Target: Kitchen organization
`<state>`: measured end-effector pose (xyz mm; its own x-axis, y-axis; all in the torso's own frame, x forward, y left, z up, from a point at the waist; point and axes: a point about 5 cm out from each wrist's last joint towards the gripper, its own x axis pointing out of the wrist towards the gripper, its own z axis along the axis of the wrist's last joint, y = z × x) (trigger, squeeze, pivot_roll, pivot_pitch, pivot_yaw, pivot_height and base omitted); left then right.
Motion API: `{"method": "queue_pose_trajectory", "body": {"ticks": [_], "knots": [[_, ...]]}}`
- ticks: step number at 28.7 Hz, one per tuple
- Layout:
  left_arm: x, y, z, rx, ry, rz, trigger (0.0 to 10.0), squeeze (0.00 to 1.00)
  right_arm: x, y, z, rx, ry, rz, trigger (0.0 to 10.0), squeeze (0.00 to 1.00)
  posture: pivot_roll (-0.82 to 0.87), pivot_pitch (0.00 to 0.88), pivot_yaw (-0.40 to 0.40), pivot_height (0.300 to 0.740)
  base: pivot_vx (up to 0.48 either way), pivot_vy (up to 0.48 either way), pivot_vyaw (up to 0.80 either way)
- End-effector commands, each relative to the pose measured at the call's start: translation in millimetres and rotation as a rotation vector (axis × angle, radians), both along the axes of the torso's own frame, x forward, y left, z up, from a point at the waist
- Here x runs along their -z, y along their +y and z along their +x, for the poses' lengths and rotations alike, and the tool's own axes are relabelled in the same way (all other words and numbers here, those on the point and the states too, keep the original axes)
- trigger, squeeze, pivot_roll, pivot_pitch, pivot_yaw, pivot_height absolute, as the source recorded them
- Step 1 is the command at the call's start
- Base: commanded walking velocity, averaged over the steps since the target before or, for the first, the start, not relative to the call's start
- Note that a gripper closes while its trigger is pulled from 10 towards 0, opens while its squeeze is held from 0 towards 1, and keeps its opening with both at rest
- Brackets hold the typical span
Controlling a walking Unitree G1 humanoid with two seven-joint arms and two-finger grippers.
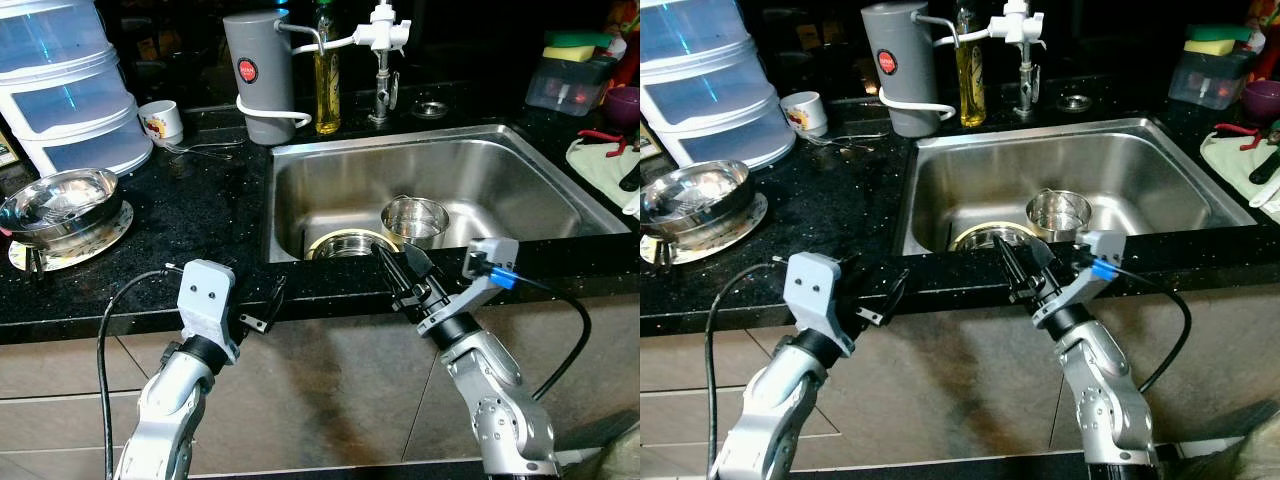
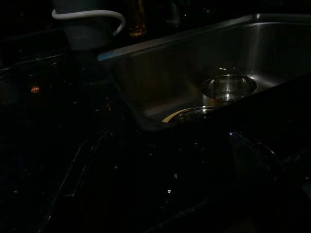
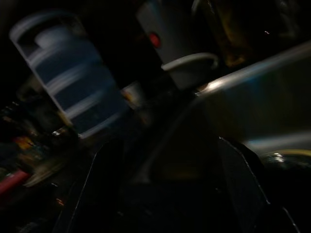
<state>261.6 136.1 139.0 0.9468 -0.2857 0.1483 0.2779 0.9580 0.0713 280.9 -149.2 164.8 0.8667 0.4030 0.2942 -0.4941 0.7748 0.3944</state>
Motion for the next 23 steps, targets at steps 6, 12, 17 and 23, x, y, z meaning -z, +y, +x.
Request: {"method": "queue_pose_trajectory", "body": {"ticks": [6, 12, 17, 23], "knots": [[-6.5, -2.9, -1.9, -0.016, -0.011, 0.006, 10.0, 0.00, -17.5, 13.8, -20.3, -0.263, -0.117, 0.176, 10.0, 0.00, -0.05, 0.000, 0.059, 0.740, 0.000, 0.000, 0.00], [-4.9, -39.2, -25.1, 0.384, 0.065, -0.227, 10.0, 0.00, -4.6, 15.0, -40.1, -0.465, -0.130, 0.380, 10.0, 0.00, -0.06, 0.000, 0.061, 0.740, 0.000, 0.000, 0.00], [-6.5, -50.6, -47.9, 0.715, 0.166, -0.426, 10.0, 0.00, 5.0, 14.9, -44.1, -0.517, -0.108, 0.503, 10.0, 0.00, -0.05, 0.000, 0.059, 0.740, 0.000, 0.000, 0.00], [-13.5, -44.3, -69.7, 1.029, 0.229, -0.669, 10.0, 0.00, 8.6, 4.6, -38.9, -0.516, -0.099, 0.636, 10.0, 0.00, -0.06, 0.000, 0.062, 0.740, 0.000, 0.000, 0.00]]}}
